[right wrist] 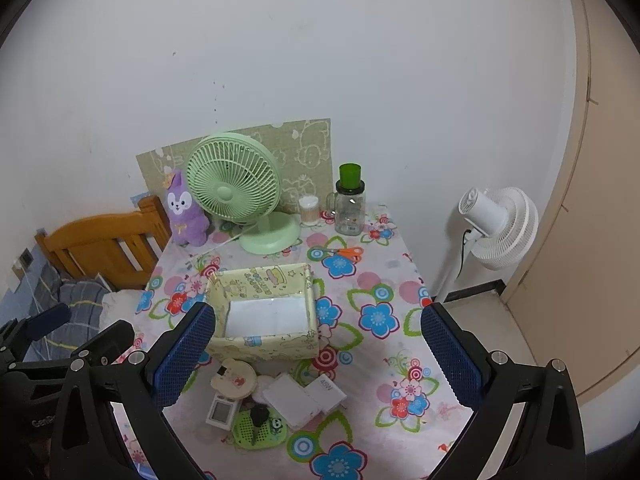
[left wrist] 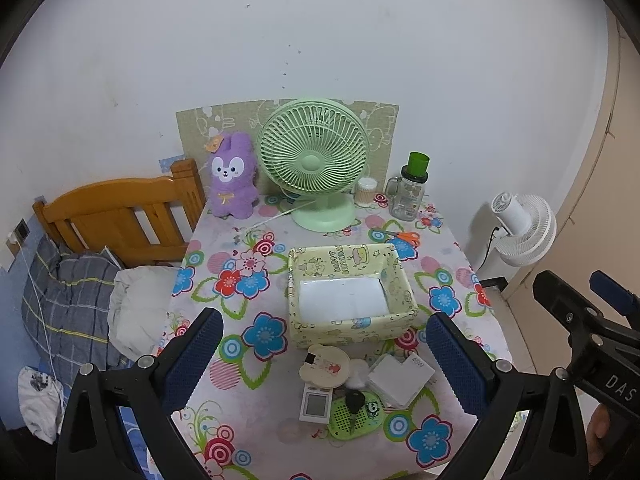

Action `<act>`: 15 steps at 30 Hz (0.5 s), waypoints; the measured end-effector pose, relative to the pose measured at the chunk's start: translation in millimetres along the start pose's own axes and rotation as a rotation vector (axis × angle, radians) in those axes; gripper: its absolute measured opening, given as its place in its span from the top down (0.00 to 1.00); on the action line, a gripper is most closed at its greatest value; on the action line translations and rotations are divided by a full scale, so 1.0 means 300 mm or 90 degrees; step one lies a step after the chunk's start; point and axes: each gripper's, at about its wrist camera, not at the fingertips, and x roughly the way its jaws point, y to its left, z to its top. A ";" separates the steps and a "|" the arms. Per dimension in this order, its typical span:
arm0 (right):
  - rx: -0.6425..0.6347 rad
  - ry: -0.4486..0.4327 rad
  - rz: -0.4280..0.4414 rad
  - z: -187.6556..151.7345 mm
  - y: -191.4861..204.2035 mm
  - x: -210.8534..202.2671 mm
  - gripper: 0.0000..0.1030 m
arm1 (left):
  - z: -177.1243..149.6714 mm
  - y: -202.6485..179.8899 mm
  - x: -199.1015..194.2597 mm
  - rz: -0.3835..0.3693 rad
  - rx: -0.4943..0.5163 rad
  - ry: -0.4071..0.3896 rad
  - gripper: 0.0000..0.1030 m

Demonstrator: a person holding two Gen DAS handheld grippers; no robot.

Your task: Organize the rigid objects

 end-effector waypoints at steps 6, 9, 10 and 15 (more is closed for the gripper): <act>0.018 0.000 0.007 -0.007 -0.004 0.001 0.00 | -0.004 0.014 -0.004 -0.003 -0.006 -0.003 0.01; 0.017 0.005 0.005 -0.008 -0.002 0.006 0.00 | -0.006 0.017 -0.003 -0.004 -0.005 -0.001 0.01; 0.016 0.005 0.004 -0.010 -0.002 0.008 0.00 | -0.007 0.018 -0.001 -0.004 -0.006 0.001 0.00; 0.009 0.008 0.005 -0.011 0.014 0.012 0.00 | -0.011 0.038 0.001 -0.007 -0.014 0.005 0.00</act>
